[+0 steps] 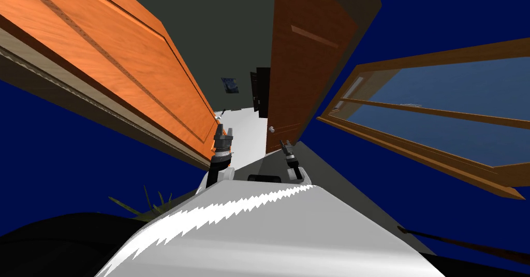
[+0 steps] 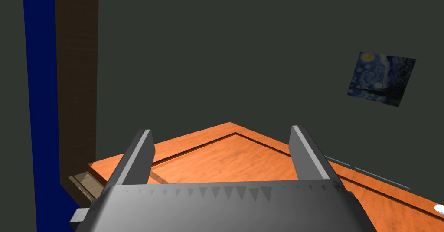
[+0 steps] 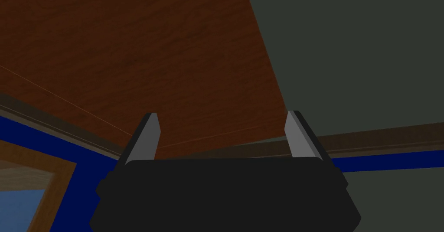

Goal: Push the door open

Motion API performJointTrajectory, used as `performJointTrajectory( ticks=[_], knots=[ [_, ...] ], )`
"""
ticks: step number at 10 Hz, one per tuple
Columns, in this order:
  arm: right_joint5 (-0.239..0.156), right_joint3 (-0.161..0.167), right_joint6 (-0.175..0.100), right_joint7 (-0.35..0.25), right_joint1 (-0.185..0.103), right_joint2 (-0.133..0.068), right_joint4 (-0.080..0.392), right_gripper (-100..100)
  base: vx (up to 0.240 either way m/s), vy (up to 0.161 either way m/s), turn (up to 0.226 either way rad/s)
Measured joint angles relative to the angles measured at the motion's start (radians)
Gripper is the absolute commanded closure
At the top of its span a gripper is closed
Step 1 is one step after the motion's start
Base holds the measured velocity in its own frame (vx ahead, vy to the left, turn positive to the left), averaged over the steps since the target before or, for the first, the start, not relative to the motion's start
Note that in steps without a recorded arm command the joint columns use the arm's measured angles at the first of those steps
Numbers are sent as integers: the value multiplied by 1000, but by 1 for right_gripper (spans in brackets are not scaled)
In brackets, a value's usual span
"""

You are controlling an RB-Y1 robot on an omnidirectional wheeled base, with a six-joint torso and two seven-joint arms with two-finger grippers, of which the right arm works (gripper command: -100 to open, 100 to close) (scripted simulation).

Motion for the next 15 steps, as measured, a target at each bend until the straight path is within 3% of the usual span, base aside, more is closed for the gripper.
performJointTrajectory(
  ticks=[3,15],
  knots=[
    [27,1,-10,47,-24,-2,62,-100,46,-37,20],
    [126,-7,-59,239,-150,-7,389,-100,55,-44,21]
  ],
)
